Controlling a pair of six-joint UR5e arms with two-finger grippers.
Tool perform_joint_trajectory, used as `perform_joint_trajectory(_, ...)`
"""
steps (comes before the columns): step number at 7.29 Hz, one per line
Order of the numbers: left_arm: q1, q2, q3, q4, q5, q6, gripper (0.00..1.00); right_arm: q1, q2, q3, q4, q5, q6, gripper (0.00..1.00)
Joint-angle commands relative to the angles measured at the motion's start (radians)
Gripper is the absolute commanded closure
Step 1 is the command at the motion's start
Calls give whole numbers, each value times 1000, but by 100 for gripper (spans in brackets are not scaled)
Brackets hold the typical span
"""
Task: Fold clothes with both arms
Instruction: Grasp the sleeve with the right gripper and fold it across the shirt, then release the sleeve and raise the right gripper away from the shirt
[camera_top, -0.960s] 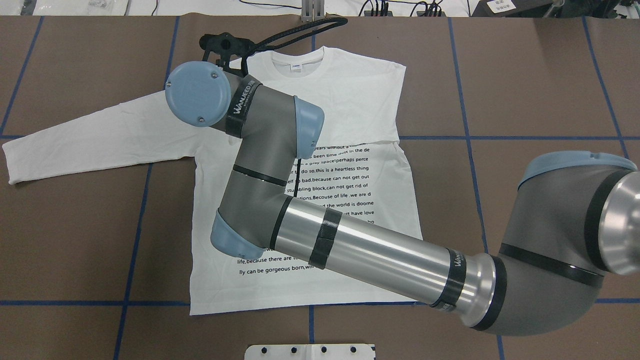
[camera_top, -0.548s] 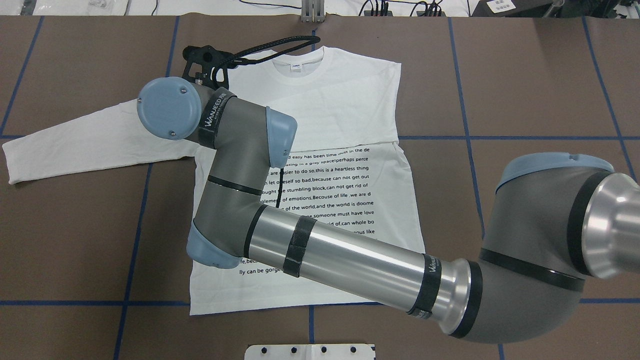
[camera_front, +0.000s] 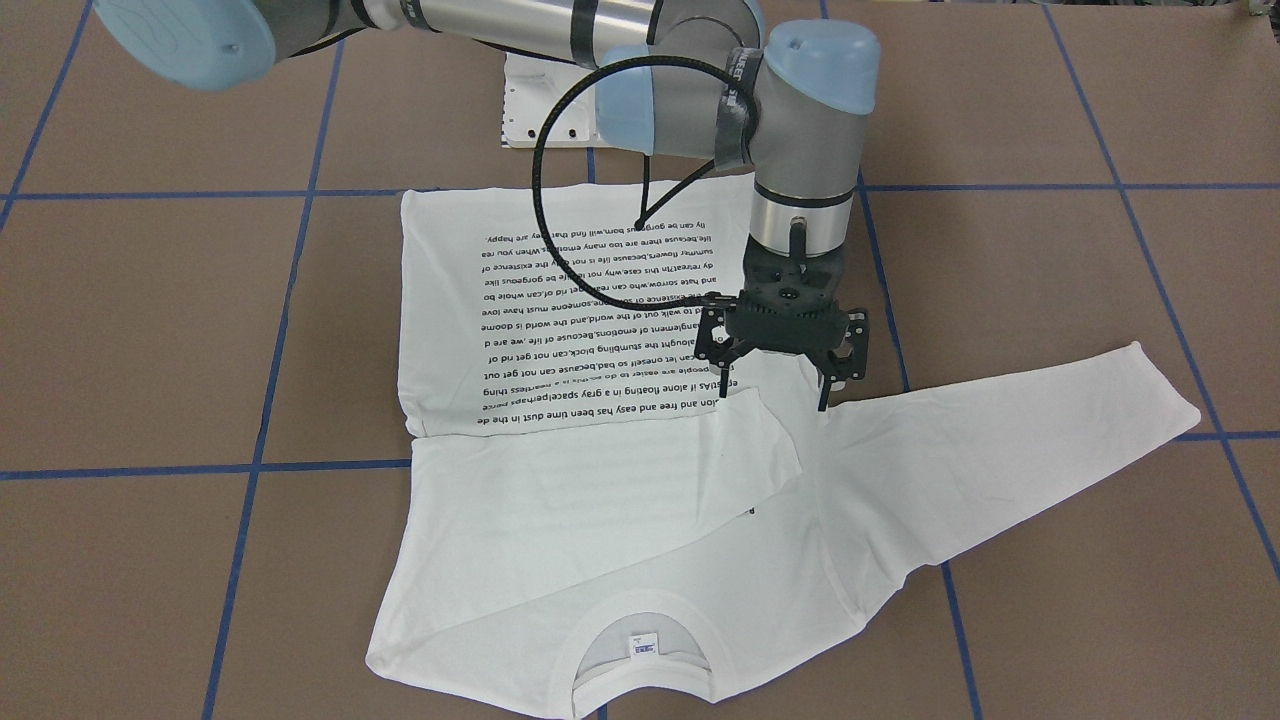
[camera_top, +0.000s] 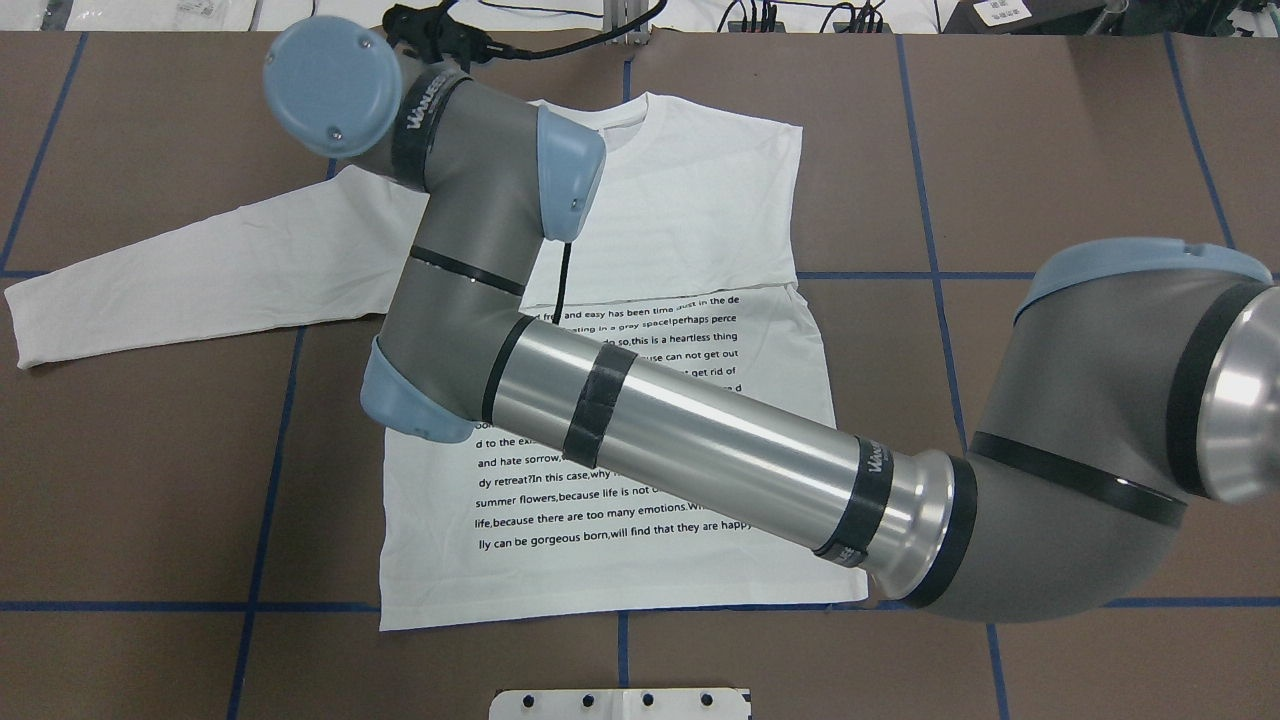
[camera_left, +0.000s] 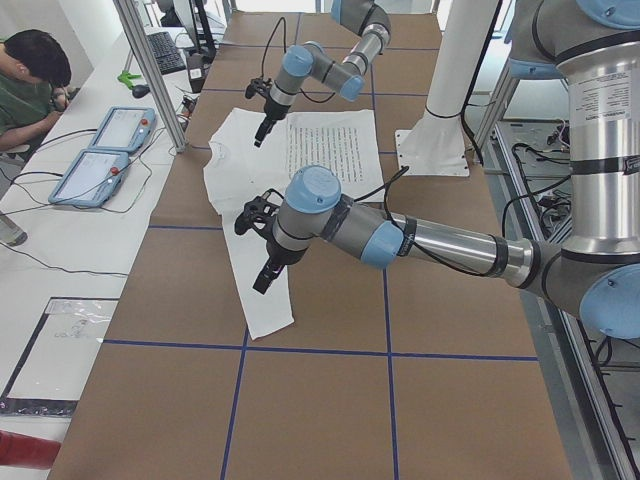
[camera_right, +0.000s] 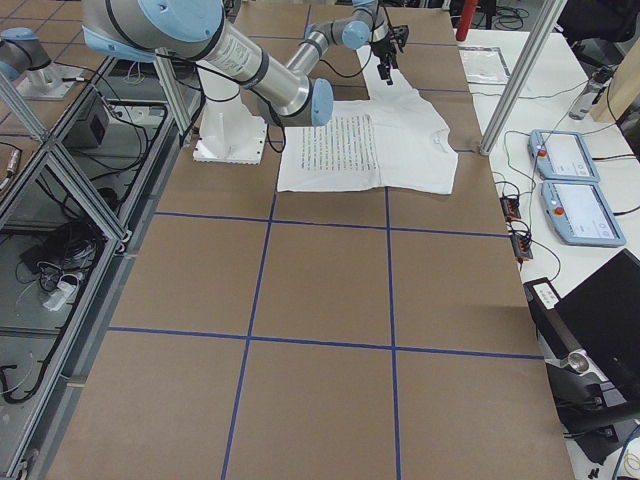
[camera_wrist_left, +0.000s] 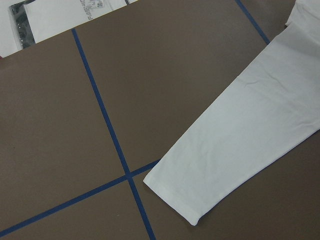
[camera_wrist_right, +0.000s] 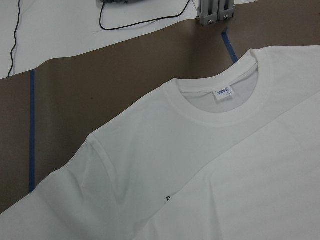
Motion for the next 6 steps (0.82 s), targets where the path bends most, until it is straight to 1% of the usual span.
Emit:
perform_joint_trajectory(1,3,-11,0,-114,25,3,0,139,-143,199,-77,187,-159,0)
perform_joint_trajectory(2,3,3,17,-185,33,-1,0,197,-226,322,-138,232,-237,0)
perform_joint_trajectory(3,6,1,44,-193,28,-20,0,252,-342,449,-169,289,-355,0)
perform_joint_trajectory(4,11,1,67,-204,28,-21,0,314,-506,604,-169,349,-488,0)
perform_joint_trajectory(5,20,3,119,-233,30,-23,0,383,-656,739,-174,430,-614,0)
perform_joint_trajectory(6,43,3,188,-319,34,-33,0,433,-781,834,-170,468,-738,0)
